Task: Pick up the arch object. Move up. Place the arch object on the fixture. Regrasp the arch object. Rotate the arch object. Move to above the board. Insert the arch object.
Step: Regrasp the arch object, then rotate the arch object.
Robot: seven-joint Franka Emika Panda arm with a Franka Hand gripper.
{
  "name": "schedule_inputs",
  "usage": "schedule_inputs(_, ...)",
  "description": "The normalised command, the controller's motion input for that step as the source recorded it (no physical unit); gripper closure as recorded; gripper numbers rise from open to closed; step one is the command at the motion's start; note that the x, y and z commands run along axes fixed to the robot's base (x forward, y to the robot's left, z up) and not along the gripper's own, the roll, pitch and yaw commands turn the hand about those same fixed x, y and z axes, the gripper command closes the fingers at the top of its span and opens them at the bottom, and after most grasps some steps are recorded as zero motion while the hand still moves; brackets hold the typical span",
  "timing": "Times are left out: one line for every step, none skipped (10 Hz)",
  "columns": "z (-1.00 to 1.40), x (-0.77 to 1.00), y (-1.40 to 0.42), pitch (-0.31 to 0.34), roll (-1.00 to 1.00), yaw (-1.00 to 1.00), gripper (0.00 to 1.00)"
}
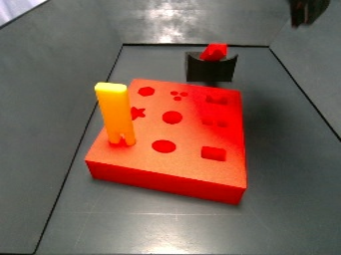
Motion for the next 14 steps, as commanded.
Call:
schedule_inputs(-1.0, 0.05, 0.04, -0.077, 0.06, 0.09, 0.0)
schedule_inputs(-1.0, 0.06, 0.04, -0.098, 0.06, 0.07, 0.0)
schedule_inputs(-1.0, 0.06, 0.04, -0.106, 0.06, 0.04, 0.0)
schedule_inputs(-1.0, 0.07, 0.03, -0.106, 0.07, 0.02, 0.0)
schedule_inputs(-1.0, 0.07, 0.03, -0.105, 0.06, 0.0, 0.0)
schedule_inputs(-1.0, 0.08, 0.03, -0.09, 0.06, -0.03, 0.0)
schedule_inputs(-1.0, 0.09, 0.03, -0.072, 0.06, -0.04, 0.0)
schedule_inputs(-0.77, 0.08, 0.02, -0.047, 0.06, -0.04, 0.0)
schedule_inputs(-0.6, 0.07, 0.01, -0.026, 0.06, -0.04, 0.0)
schedule_inputs(-0.43, 0.07, 0.0, -0.008, 0.06, -0.04, 0.0)
schedule_inputs(-0.27, 0.07, 0.0, 0.01, 0.06, -0.03, 0.0)
schedule_inputs(0.0, 0.0, 0.0, 0.0, 0.0, 0.0, 1.0)
schedule_inputs(1.0, -1.0, 0.4, 0.0, 0.0, 0.0, 1.0)
schedule_inputs(1.0, -1.0, 0.39, -0.037, -0.05, 0.0, 1.0)
